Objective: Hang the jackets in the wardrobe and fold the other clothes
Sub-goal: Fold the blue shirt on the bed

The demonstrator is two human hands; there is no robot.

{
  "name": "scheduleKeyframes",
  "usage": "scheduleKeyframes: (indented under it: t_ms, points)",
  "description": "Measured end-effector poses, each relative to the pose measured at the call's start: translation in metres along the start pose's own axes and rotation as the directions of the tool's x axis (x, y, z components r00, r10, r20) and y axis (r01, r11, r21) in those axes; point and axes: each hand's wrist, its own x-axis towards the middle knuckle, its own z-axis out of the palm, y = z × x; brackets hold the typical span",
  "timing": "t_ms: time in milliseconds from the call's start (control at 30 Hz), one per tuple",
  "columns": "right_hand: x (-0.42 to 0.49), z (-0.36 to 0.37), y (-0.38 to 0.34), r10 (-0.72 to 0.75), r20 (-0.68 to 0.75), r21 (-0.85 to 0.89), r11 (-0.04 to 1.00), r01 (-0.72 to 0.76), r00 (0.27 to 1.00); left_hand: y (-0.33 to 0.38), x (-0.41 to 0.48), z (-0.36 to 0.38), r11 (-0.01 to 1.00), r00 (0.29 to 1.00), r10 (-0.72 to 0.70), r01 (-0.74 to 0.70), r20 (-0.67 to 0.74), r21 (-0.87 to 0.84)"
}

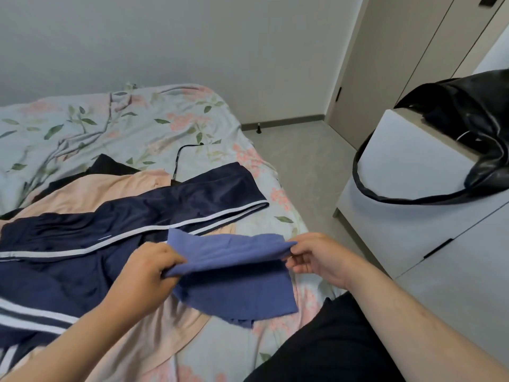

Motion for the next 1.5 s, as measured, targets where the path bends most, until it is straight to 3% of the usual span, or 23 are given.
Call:
scheduleKeyframes:
  t_ms: [133, 233, 300, 367, 400, 467, 533, 700, 800, 933, 1033, 1167, 1300, 1500]
  points:
    - [-0.021, 0.006, 0.027, 0.121, -0.009, -0.241, 0.963, -0.12, 0.993, 0.01, -0.039, 0.011, 0.992, 0.994, 0.082, -0.088, 0.069, 0.094]
    - [-0.03, 0.014, 0.039, 0.188, -0.032, -0.535, 0.826, -0.176, 0.982, 0.016, -0.059, 0.024, 0.984, 0.976, 0.11, -0.133, 0.19, 0.115]
    - [-0.029, 0.02, 0.042, 0.186, -0.026, -0.636, 0.755, -0.16, 0.982, 0.016, -0.065, 0.03, 0.998, 0.982, 0.034, -0.044, 0.187, 0.052]
    - [-0.025, 0.024, 0.042, 0.131, -0.051, -0.685, 0.717, -0.13, 0.99, 0.012, -0.063, 0.036, 0.983, 0.984, -0.17, 0.174, 0.06, -0.053]
    - [-0.02, 0.024, 0.043, 0.082, -0.082, -0.705, 0.7, -0.116, 0.993, 0.01, -0.061, 0.039, 0.944, 0.948, -0.318, 0.315, -0.016, -0.1]
    - [-0.009, 0.023, 0.048, -0.027, -0.187, -0.662, 0.742, -0.105, 0.982, 0.006, -0.054, 0.042, 0.78, 0.793, -0.605, 0.576, -0.062, -0.243]
    - [0.0, 0.024, 0.052, -0.083, -0.258, -0.549, 0.832, -0.076, 0.963, 0.0, -0.047, 0.045, 0.55, 0.636, -0.766, 0.725, 0.096, -0.416]
    - [0.018, 0.022, 0.057, 0.01, -0.305, -0.287, 0.952, -0.102, 0.952, -0.007, -0.023, 0.047, 0.08, 0.4, -0.812, 0.798, 0.425, -0.597]
    - [0.024, 0.022, 0.06, 0.063, -0.228, -0.159, 0.982, -0.101, 0.972, -0.003, -0.013, 0.05, -0.011, 0.343, -0.768, 0.838, 0.541, -0.546]
    - [0.026, 0.027, 0.064, 0.093, -0.135, -0.168, 0.979, -0.115, 0.986, 0.011, -0.011, 0.054, 0.036, 0.388, -0.764, 0.823, 0.515, -0.567]
    - [0.019, 0.028, 0.06, 0.04, -0.132, -0.126, 0.99, -0.057, 0.99, 0.023, -0.012, 0.051, 0.041, 0.464, -0.743, 0.75, 0.481, -0.66]
    - [-0.008, 0.02, 0.049, -0.124, -0.222, -0.056, 0.992, 0.114, 0.967, 0.039, -0.005, 0.042, 0.032, 0.587, -0.676, 0.628, 0.446, -0.777]
    - [-0.054, -0.001, 0.037, -0.203, -0.296, 0.127, 0.96, 0.249, 0.933, 0.065, 0.02, 0.037, 0.06, 0.711, -0.565, 0.541, 0.418, -0.839]
    - [-0.139, -0.053, 0.034, -0.31, -0.516, 0.149, 0.886, 0.44, 0.799, 0.145, 0.062, 0.049, 0.114, 0.879, -0.288, 0.426, 0.38, -0.898]
